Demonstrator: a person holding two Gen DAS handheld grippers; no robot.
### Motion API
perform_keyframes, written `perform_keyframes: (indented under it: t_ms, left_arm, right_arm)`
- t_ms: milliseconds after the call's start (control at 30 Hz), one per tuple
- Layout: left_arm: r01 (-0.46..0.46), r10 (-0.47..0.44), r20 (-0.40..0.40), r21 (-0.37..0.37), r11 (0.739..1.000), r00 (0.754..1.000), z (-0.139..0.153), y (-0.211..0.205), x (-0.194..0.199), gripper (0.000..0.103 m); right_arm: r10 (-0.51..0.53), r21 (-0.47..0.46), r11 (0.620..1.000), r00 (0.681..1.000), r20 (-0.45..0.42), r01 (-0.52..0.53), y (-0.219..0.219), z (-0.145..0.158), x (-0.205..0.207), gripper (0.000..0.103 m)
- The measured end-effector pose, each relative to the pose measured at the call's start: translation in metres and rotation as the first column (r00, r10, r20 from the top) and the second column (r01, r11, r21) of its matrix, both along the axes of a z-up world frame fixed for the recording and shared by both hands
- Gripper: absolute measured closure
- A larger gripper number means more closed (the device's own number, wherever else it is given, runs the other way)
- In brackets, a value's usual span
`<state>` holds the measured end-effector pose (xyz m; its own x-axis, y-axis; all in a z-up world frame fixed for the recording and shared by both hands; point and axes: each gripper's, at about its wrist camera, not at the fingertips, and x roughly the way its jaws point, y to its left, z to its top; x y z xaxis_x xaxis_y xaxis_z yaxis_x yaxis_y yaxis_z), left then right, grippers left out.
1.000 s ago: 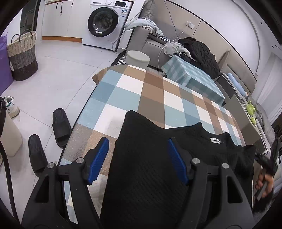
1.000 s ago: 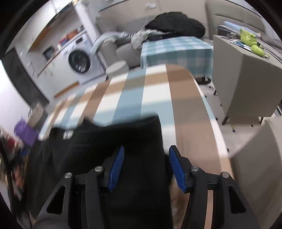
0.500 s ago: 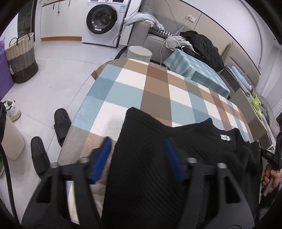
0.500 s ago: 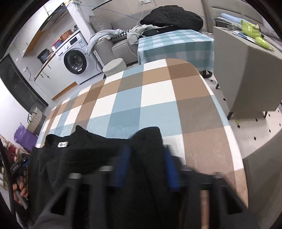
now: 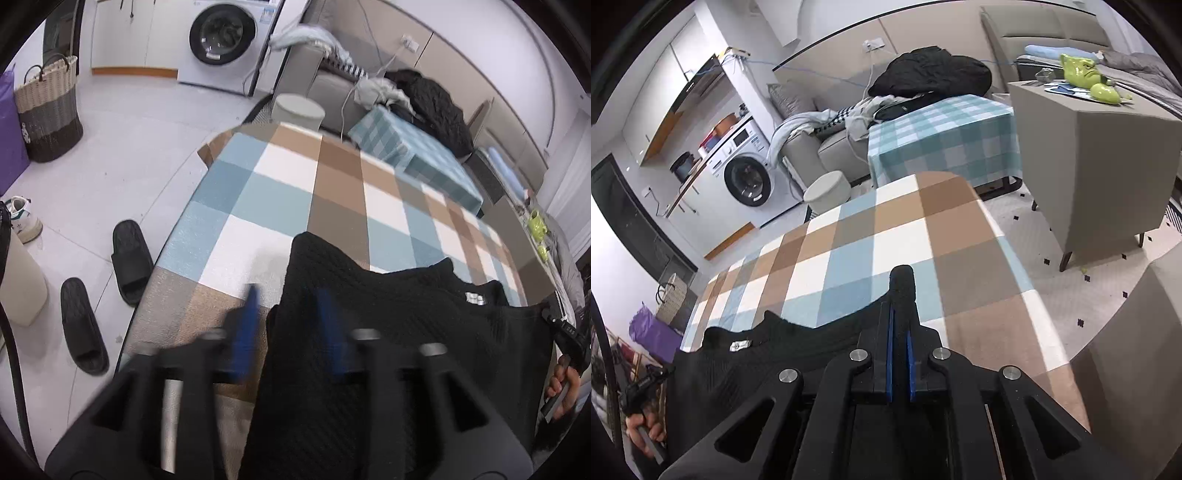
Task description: Fold small clothes
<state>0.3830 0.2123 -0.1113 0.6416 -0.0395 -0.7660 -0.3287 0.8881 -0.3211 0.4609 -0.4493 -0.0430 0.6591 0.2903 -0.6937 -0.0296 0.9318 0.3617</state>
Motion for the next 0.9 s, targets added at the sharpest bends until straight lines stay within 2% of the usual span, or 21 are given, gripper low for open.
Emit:
perform_keyframes:
  t_ms: [133, 167, 200, 233, 300, 367, 433, 533, 667, 733, 767, 800, 867, 900]
  left_arm:
    - [0.005, -0.005, 0.009, 0.020, 1.000, 1.000, -0.001, -0.004, 0.016, 0.057]
    - [0.008, -0.008, 0.014, 0.020, 1.000, 1.000, -0.001, -0.005, 0.019, 0.062]
    - [0.015, -0.015, 0.021, 0.018, 1.000, 1.000, -0.001, -0.006, 0.021, 0.083]
    - [0.030, -0.031, 0.028, 0.023, 0.999, 0.999, -0.001, -0.008, 0.023, 0.096]
    - [0.039, -0.042, 0.059, 0.054, 0.998, 0.997, 0.005, -0.012, 0.019, 0.098]
    - [0.026, -0.036, 0.129, 0.075, 0.997, 0.991, 0.020, -0.012, 0.005, 0.099]
    - [0.007, -0.021, 0.194, 0.072, 0.997, 0.981, 0.036, -0.008, -0.010, 0.099]
    - [-0.025, 0.008, 0.232, 0.071, 0.997, 0.973, 0.050, -0.002, -0.019, 0.099]
    - [-0.048, 0.033, 0.203, 0.072, 0.996, 0.979, 0.047, 0.002, -0.013, 0.098]
    - [-0.065, 0.054, 0.157, 0.065, 0.996, 0.986, 0.039, 0.003, -0.008, 0.098]
    - [-0.079, 0.067, 0.136, 0.079, 0.994, 0.988, 0.036, 0.002, -0.008, 0.097]
    - [-0.076, 0.065, 0.122, 0.083, 0.994, 0.990, 0.034, 0.002, -0.008, 0.092]
    - [-0.055, 0.047, 0.100, 0.071, 0.996, 0.994, 0.032, 0.000, -0.013, 0.081]
    - [-0.054, 0.047, 0.096, 0.070, 0.996, 0.994, 0.032, -0.001, -0.016, 0.079]
  right_arm:
    - [0.017, 0.006, 1.000, 1.000, 0.005, -0.017, 0.000, 0.001, -0.005, 0.097]
    - [0.019, 0.006, 1.000, 1.000, 0.005, -0.019, 0.002, 0.001, -0.006, 0.097]
    - [0.019, 0.005, 1.000, 1.000, 0.003, -0.019, 0.001, 0.001, -0.006, 0.097]
    - [0.020, 0.007, 1.000, 1.000, 0.002, -0.020, 0.000, 0.001, -0.007, 0.097]
    - [0.019, 0.011, 1.000, 1.000, 0.006, -0.019, 0.000, 0.001, -0.008, 0.097]
    - [0.024, 0.020, 0.999, 1.000, 0.013, -0.024, -0.001, 0.003, -0.010, 0.097]
    - [0.033, 0.071, 0.997, 0.997, 0.072, -0.038, -0.005, 0.010, -0.017, 0.097]
    - [0.010, 0.128, 0.991, 0.990, 0.140, -0.029, -0.009, 0.020, -0.022, 0.098]
    - [-0.039, 0.104, 0.994, 0.993, 0.109, 0.028, -0.006, 0.019, -0.011, 0.098]
    - [-0.079, 0.078, 0.994, 0.996, 0.049, 0.075, -0.006, 0.011, -0.003, 0.095]
    - [-0.093, 0.059, 0.994, 0.996, 0.017, 0.091, -0.005, 0.008, 0.001, 0.089]
    - [-0.098, 0.041, 0.994, 0.995, -0.008, 0.098, -0.003, 0.005, 0.002, 0.087]
    - [-0.075, 0.015, 0.997, 0.997, -0.025, 0.076, 0.001, 0.003, -0.003, 0.072]
    - [-0.068, 0.010, 0.998, 0.997, -0.023, 0.068, 0.001, 0.003, -0.008, 0.069]
